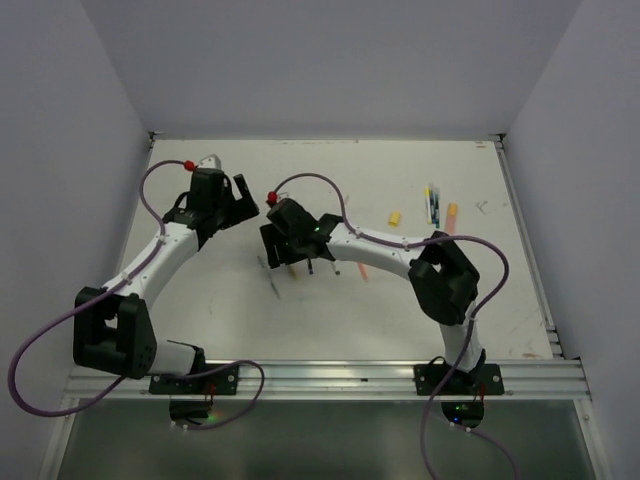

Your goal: Open the pen caps

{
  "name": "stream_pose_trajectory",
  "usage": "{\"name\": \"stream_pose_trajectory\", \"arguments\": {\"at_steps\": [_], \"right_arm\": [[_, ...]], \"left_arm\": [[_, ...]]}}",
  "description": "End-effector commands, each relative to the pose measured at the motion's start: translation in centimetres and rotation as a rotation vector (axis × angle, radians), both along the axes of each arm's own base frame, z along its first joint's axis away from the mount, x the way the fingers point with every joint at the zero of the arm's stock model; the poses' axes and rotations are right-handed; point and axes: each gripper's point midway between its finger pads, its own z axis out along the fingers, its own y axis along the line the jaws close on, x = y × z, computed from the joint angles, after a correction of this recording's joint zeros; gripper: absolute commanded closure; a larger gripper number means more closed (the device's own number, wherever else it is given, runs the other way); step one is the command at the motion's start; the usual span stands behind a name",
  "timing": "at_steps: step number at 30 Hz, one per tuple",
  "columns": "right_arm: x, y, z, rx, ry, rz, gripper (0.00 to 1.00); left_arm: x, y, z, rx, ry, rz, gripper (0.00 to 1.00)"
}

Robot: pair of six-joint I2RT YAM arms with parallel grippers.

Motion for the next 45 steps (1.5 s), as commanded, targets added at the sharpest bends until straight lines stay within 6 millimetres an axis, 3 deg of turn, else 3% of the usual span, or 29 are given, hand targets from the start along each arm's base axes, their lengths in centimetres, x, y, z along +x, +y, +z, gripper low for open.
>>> {"name": "stream_pose_trajectory", "arguments": {"at_steps": [1, 2, 4, 7, 9, 10, 12, 13, 15, 16, 20, 24, 29, 37, 45], "right_arm": [[4.6, -4.2, 7.7, -0.009, -0.182, -0.113, 0.36], [6.3, -6.4, 7.8, -0.034, -0.192, -0.167, 0.34], [7.7, -9.9, 7.4, -0.078, -0.193, -0.225, 0.32], [12.2, -18.9, 6.3, -0.166, -0.184, -0.408, 0.28], [13.5, -22.8, 5.6, -0.227, -0.182, -0.462, 0.28], [14.6, -25.8, 5.5, -0.244, -0.171, -0.524, 0.28], [15.7, -28.7, 4.9, -0.274, -0.163, -0.571, 0.31], [16.5, -31.2, 4.5, -0.283, -0.147, -0.620, 0.32], [17.7, -32.9, 3.4, -0.285, -0.117, -0.647, 0.36], [18.2, -34.7, 3.0, -0.289, -0.100, -0.682, 0.37], [20.3, -37.4, 1.5, -0.283, -0.060, -0.739, 0.45], [20.9, -39.3, -0.8, -0.295, -0.011, -0.779, 0.50], [21.0, -40.5, -2.0, -0.304, 0.017, -0.797, 0.54], [20.8, -41.0, -3.7, -0.293, 0.058, -0.787, 0.56], [20.1, -39.4, -5.6, -0.249, 0.123, -0.700, 0.60]], "left_arm": [[0.4, 0.7, 4.5, 0.026, -0.116, -0.008, 0.05], [0.4, 0.7, 4.9, 0.025, -0.131, -0.018, 0.04], [0.2, 0.7, 6.0, 0.039, -0.174, -0.040, 0.00], [-0.3, 0.8, 6.6, 0.062, -0.199, -0.073, 0.00], [-0.7, 0.8, 6.7, 0.071, -0.207, -0.088, 0.00], [-0.9, 0.9, 6.9, 0.077, -0.215, -0.094, 0.00], [-1.2, 0.8, 6.9, 0.078, -0.219, -0.111, 0.00], [-1.3, 0.8, 7.2, 0.080, -0.228, -0.121, 0.00], [-1.5, 0.6, 7.0, 0.080, -0.226, -0.134, 0.00], [-1.6, 0.6, 7.1, 0.083, -0.232, -0.140, 0.00], [-1.8, 0.4, 7.1, 0.080, -0.237, -0.157, 0.00], [-1.8, 0.3, 7.1, 0.080, -0.239, -0.165, 0.00], [-1.8, 0.2, 7.1, 0.074, -0.242, -0.169, 0.00], [-1.9, -0.3, 6.8, 0.056, -0.241, -0.189, 0.00], [-1.7, -1.1, 7.0, 0.019, -0.256, -0.218, 0.00]]}}
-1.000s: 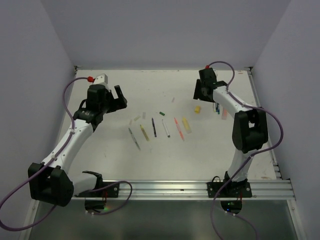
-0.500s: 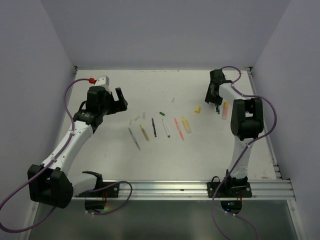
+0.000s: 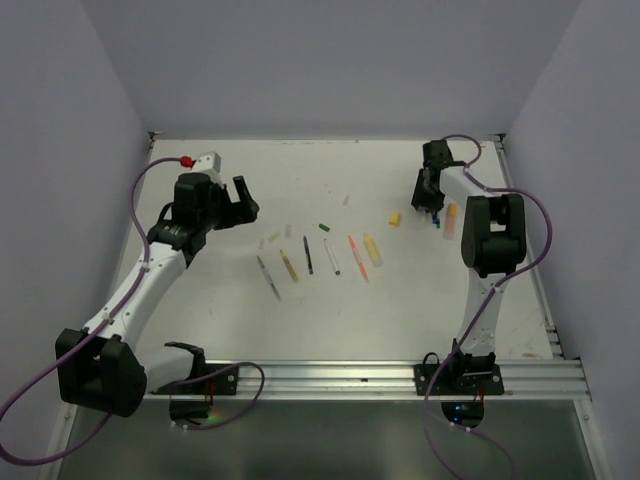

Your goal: Open the pen caps

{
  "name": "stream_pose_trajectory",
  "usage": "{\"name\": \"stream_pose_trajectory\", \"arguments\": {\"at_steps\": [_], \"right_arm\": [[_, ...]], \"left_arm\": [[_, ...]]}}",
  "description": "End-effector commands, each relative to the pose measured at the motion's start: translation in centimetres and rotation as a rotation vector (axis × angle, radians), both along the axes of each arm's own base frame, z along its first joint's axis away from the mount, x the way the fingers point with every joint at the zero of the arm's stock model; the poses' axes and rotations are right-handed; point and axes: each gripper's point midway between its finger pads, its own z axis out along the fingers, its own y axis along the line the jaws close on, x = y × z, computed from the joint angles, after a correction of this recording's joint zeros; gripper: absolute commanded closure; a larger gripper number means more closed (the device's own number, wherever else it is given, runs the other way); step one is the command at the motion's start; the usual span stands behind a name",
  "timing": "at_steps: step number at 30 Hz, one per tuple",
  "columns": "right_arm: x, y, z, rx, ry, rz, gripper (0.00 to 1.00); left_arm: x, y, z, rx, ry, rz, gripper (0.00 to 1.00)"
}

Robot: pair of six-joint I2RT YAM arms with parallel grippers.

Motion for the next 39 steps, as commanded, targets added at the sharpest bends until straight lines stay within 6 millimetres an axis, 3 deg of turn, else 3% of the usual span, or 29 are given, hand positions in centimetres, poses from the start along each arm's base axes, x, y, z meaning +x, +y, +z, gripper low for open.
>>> {"name": "stream_pose_trajectory", "arguments": {"at_steps": [1, 3, 5, 7, 11, 12, 15, 17, 20, 22, 23, 26, 30, 35, 39], "right_arm": [[-0.1, 1.0, -0.8, 0.050, 0.032, 0.058, 0.62], [-0.6, 1.2, -1.4, 0.050, 0.054, 0.065, 0.69], [-0.9, 1.3, -1.5, 0.057, 0.056, 0.068, 0.82], [-0.8, 1.9, -0.5, 0.079, 0.017, 0.086, 0.94], [-0.4, 3.5, 2.9, 0.078, -0.063, 0.161, 1.00], [-0.2, 4.6, 5.1, 0.078, -0.120, 0.191, 1.00], [-0.7, 7.7, 7.9, 0.095, -0.199, 0.271, 1.00], [-1.4, 9.7, 10.9, 0.109, -0.273, 0.325, 1.00], [-3.3, 15.1, 14.2, 0.148, -0.362, 0.451, 1.00], [-4.5, 17.2, 15.4, 0.169, -0.402, 0.492, 1.00], [-5.5, 19.4, 16.9, 0.208, -0.442, 0.544, 1.00], [-7.9, 23.3, 18.7, 0.281, -0.492, 0.641, 1.00], [-10.3, 27.1, 20.1, 0.353, -0.529, 0.727, 1.00], [-13.1, 30.9, 20.7, 0.405, -0.544, 0.824, 1.00], [-14.6, 32.5, 20.2, 0.428, -0.536, 0.862, 1.00]], "left_arm": [[0.3, -0.9, 1.0, -0.030, -0.050, -0.058, 0.00], [0.3, -1.3, 1.3, -0.048, -0.059, -0.074, 0.00], [0.3, -2.1, 1.7, -0.076, -0.073, -0.106, 0.00], [0.4, -2.9, 2.3, -0.112, -0.093, -0.145, 0.00], [0.4, -4.7, 3.2, -0.185, -0.112, -0.215, 0.00], [0.5, -5.3, 3.9, -0.218, -0.132, -0.242, 0.00], [0.6, -6.6, 5.0, -0.284, -0.155, -0.288, 0.00], [0.7, -7.2, 5.5, -0.323, -0.159, -0.300, 0.00], [1.1, -7.8, 6.9, -0.364, -0.202, -0.325, 0.00], [1.3, -8.0, 7.6, -0.377, -0.221, -0.333, 0.00], [1.3, -8.1, 7.7, -0.389, -0.222, -0.332, 0.00], [1.6, -8.3, 8.8, -0.403, -0.242, -0.336, 0.00], [1.7, -8.5, 10.6, -0.409, -0.282, -0.335, 0.01], [1.8, -9.0, 11.6, -0.420, -0.312, -0.334, 0.02], [1.5, -9.8, 11.8, -0.418, -0.320, -0.340, 0.04]]}}
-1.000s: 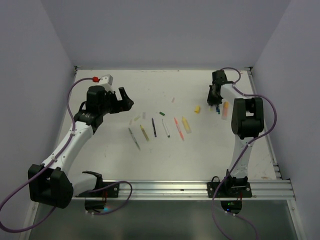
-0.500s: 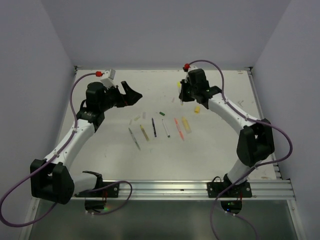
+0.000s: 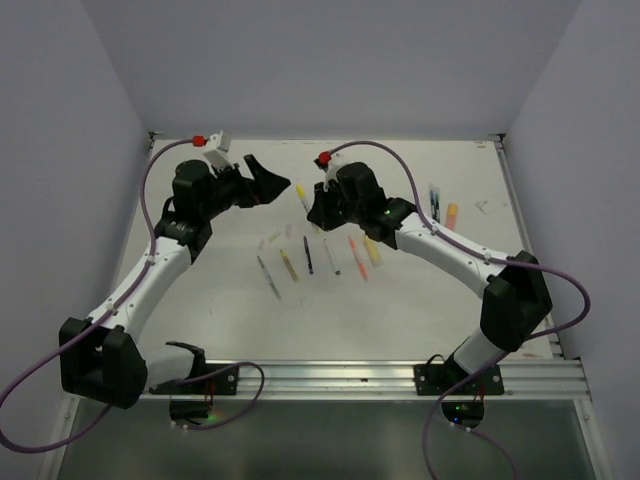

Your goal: Open the pen caps

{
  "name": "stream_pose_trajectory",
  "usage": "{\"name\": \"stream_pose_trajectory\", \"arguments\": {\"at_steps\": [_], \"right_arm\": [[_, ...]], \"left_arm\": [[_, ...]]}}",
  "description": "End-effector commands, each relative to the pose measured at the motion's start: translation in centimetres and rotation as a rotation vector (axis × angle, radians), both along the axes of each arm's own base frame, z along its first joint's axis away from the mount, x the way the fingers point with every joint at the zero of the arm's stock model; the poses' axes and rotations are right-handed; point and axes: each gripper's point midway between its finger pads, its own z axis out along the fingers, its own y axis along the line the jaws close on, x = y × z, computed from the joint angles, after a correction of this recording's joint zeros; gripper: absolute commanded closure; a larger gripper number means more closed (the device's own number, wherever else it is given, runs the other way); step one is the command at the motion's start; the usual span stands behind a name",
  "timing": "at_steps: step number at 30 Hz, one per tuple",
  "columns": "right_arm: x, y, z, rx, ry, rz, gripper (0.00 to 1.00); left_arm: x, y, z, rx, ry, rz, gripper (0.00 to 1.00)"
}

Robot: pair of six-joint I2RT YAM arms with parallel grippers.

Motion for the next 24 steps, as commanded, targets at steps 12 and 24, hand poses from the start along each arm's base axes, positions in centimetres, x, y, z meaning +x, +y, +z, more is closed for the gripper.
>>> {"name": "stream_pose_trajectory", "arguments": {"at_steps": [12, 24], "right_arm": [[-3.4, 3.9, 2.3, 0.100, -0.056, 0.113, 1.00], [-3.4, 4.0, 2.7, 0.133, -0.058, 0.065, 1.00]], "left_arm": [[-0.2, -2.8, 3.5, -0.013, -0.124, -0.003, 0.10], [-0.1, -1.7, 0.7, 0.052, -0.064, 0.107, 0.18]]}}
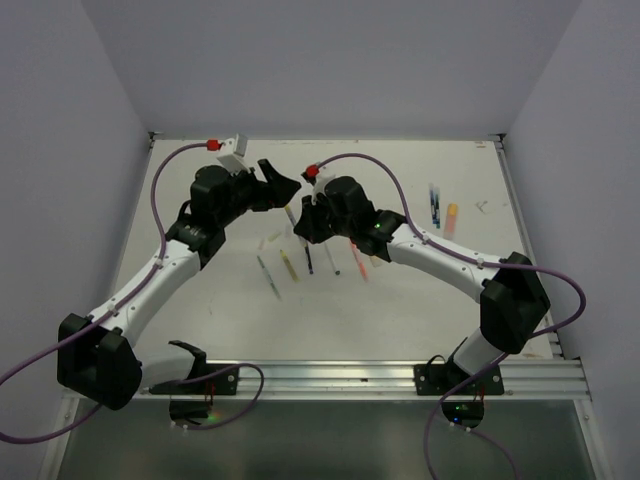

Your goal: Open the pen caps

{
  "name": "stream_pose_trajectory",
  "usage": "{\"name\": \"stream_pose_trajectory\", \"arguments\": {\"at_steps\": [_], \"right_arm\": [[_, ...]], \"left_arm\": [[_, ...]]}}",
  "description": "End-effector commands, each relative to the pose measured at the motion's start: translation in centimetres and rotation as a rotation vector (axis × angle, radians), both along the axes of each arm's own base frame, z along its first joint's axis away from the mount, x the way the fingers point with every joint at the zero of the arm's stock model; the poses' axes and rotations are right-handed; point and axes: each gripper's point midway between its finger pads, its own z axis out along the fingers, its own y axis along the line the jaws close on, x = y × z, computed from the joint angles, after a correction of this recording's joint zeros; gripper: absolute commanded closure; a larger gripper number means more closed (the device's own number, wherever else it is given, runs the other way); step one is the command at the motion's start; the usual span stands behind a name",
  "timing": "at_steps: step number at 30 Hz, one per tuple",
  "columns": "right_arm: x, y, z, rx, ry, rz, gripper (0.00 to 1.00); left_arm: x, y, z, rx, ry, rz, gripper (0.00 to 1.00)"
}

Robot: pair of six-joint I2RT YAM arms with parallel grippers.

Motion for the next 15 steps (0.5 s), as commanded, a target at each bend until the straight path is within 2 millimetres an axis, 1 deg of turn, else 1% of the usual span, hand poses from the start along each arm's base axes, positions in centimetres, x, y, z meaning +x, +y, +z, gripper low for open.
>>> {"name": "stream_pose_trajectory", "arguments": {"at_steps": [1, 2, 3, 4, 7, 9, 13, 14, 15], "right_arm": [[0.3, 0.2, 3.6, 0.095, -0.067, -0.026, 1.00], [0.3, 0.2, 3.8, 0.102, -0.070, -0.031, 1.00], [0.2, 0.2, 3.8, 0.105, -0.068, -0.031, 1.00], [0.2, 0.3, 4.2, 0.121, -0.078, -0.031, 1.00], [0.2, 0.4, 4.8, 0.140, -0.089, -0.025, 1.00], [0.1, 0.5, 4.8, 0.147, -0.090, -0.024, 1.00], [0.2, 0.6, 5.0, 0.150, -0.094, -0.022, 1.00], [0.4, 0.6, 4.7, 0.147, -0.090, -0.024, 1.00], [0.3, 0.7, 4.9, 0.151, -0.090, -0.022, 1.00]], "left_arm": [[0.5, 1.5, 0.6, 0.019, -0.038, 0.095, 0.19], [0.5, 1.7, 0.1, 0.029, -0.024, 0.107, 0.20], [0.6, 1.9, -0.1, 0.032, -0.018, 0.118, 0.21], [0.6, 1.9, -0.3, 0.032, -0.012, 0.118, 0.21], [0.7, 1.5, -1.0, 0.024, 0.008, 0.104, 0.24], [0.6, 1.1, -1.1, 0.018, 0.013, 0.082, 0.26], [0.8, 0.6, -1.5, 0.002, 0.026, 0.064, 0.34], [0.8, 0.4, -1.3, -0.001, 0.021, 0.060, 0.37], [0.9, 0.4, -1.2, -0.004, 0.022, 0.059, 0.39]]}}
